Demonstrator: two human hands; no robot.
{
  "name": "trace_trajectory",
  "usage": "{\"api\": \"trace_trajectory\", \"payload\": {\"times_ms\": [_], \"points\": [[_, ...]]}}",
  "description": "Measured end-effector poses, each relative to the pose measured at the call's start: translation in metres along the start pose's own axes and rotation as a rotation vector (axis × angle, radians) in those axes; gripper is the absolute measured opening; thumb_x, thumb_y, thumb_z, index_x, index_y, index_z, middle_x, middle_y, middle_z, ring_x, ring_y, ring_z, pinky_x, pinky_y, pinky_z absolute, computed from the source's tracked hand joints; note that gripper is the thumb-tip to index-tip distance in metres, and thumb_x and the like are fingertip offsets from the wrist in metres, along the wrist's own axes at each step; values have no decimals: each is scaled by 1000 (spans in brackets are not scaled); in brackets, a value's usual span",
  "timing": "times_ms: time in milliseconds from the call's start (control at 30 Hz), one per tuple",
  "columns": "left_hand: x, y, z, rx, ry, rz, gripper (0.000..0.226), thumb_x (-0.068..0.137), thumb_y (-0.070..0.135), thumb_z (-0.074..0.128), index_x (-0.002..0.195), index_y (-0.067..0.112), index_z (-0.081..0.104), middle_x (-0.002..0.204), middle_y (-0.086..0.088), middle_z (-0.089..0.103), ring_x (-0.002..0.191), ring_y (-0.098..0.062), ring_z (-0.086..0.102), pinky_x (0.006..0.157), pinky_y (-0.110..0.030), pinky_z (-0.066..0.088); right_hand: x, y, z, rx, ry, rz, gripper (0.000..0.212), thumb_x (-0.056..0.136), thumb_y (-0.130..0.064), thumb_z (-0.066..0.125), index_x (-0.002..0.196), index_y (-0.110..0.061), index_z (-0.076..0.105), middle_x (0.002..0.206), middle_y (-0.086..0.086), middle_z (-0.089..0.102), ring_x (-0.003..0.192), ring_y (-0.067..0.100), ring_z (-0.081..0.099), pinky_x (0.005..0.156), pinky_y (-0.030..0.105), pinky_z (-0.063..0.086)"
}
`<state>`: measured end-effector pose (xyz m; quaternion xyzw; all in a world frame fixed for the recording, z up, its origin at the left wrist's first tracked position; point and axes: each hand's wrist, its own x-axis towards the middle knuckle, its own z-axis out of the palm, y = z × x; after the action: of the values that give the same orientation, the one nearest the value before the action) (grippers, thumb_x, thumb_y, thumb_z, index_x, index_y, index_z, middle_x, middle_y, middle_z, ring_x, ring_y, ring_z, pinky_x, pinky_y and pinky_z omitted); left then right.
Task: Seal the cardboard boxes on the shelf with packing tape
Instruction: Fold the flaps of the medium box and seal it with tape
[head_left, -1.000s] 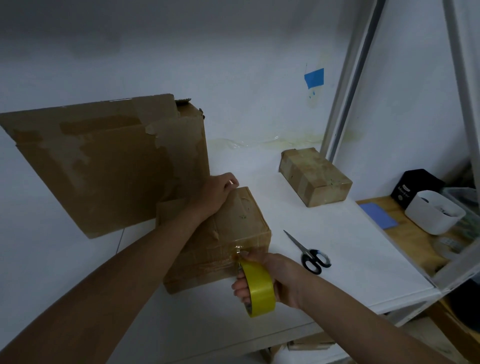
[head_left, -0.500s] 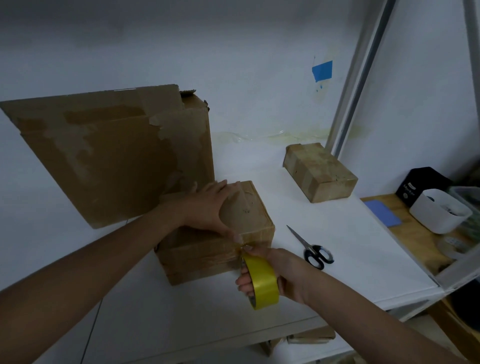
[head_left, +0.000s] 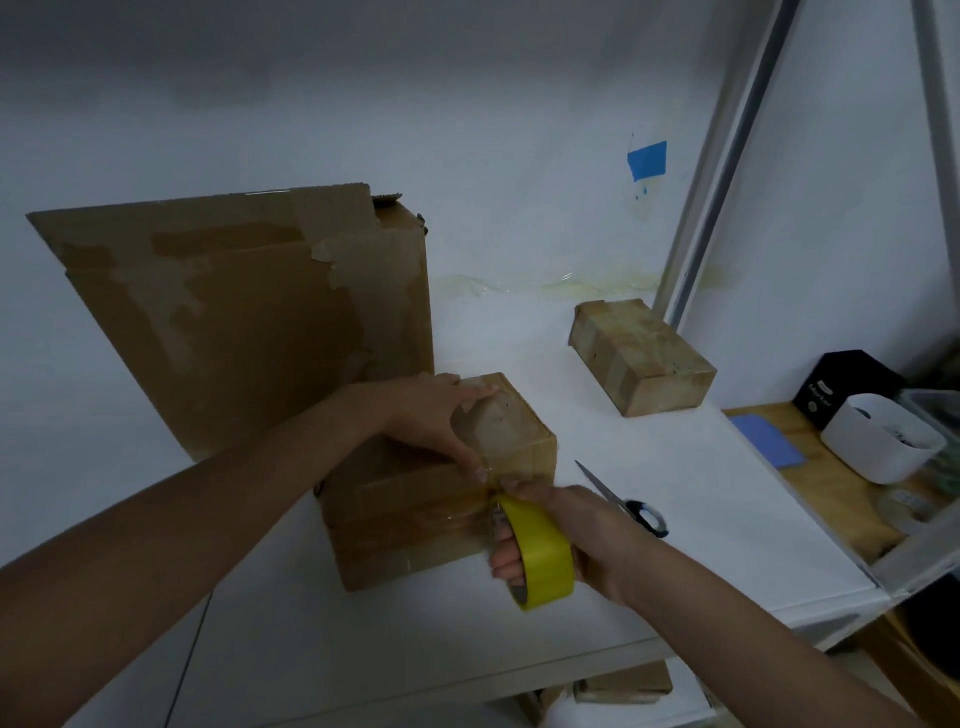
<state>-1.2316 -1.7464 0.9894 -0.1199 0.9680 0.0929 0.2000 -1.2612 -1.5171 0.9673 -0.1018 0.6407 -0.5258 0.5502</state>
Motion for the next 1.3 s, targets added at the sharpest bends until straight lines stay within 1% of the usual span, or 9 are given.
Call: {"api": "trace_trajectory", "payload": {"times_ms": [133, 233, 400, 567, 767, 900, 1000, 1100, 1300], "points": [[-2, -5, -16, -286, -90, 45, 97, 76, 69, 67, 155, 41, 19, 156, -2, 34, 125, -19, 42, 106, -36, 36, -18, -25, -4, -36, 43, -105, 41, 90, -40, 63, 77, -1, 67, 71, 18, 68, 56, 27, 65, 61, 34, 56], [-1, -22, -18, -445, -156, -37, 95, 58, 86, 64, 143, 51, 42, 141, 4, 50, 119, -18, 51, 100, -39, 46, -20, -42, -10, -69, 151, -275, 35, 87, -37, 68, 72, -6, 66, 60, 6, 70, 49, 16, 66, 51, 22, 54], [-16, -39, -28, -858, -144, -276, 60, 71, 65, 72, 103, 14, 77, 103, -12, 76, 99, -29, 71, 97, -40, 53, -3, -58, -7, -250, 221, -481, 55, 73, -57, 73, 98, -8, 73, 97, 12, 74, 86, 22, 71, 87, 38, 55], [-15, -62, -36, -590, 153, -112, 60, 66, 77, 68, 107, 33, 76, 103, 7, 76, 98, -16, 71, 99, -39, 52, 18, -62, 6, -386, 228, -592, 34, 82, -43, 72, 107, -20, 68, 103, 1, 73, 97, 19, 68, 96, 44, 52], [-13, -46, -25, -281, 608, -61, 26, 88, 36, 73, 107, 19, 74, 98, 3, 72, 89, -13, 67, 79, -34, 54, 44, -74, 16, -501, 282, -634, 38, 85, -51, 66, 108, -21, 65, 102, 1, 71, 96, 19, 66, 94, 47, 51], [-22, -20, -16, 40, 499, -164, 48, 86, 64, 58, 112, 24, 62, 102, 1, 66, 97, -21, 64, 75, -30, 49, 58, -78, 17, -550, 285, -670, 57, 73, -69, 61, 104, -21, 67, 99, 2, 71, 93, 21, 67, 92, 51, 51], [-28, -12, -13, -100, 321, -121, 92, 74, 73, 67, 148, 29, 34, 145, 2, 49, 130, -21, 49, 106, -37, 36, 64, -82, 20, -585, 302, -680, 48, 82, -59, 63, 103, -16, 66, 97, 6, 71, 91, 24, 66, 89, 51, 51], [-23, -16, -4, 41, 323, -155, 125, 56, 86, 68, 155, 30, 15, 159, 2, 30, 144, -22, 33, 118, -57, 15, 69, -88, 23, -617, 340, -672, 42, 88, -53, 61, 99, -12, 65, 93, 8, 70, 89, 25, 66, 86, 47, 53], [-10, -36, 12, -82, 476, -147, 112, 53, 80, 68, 144, 23, 37, 137, -1, 57, 119, -20, 57, 98, -36, 49, 71, -102, 24, -678, 339, -648, 40, 87, -55, 60, 87, -15, 65, 85, 5, 68, 84, 23, 65, 81, 40, 52]]}}
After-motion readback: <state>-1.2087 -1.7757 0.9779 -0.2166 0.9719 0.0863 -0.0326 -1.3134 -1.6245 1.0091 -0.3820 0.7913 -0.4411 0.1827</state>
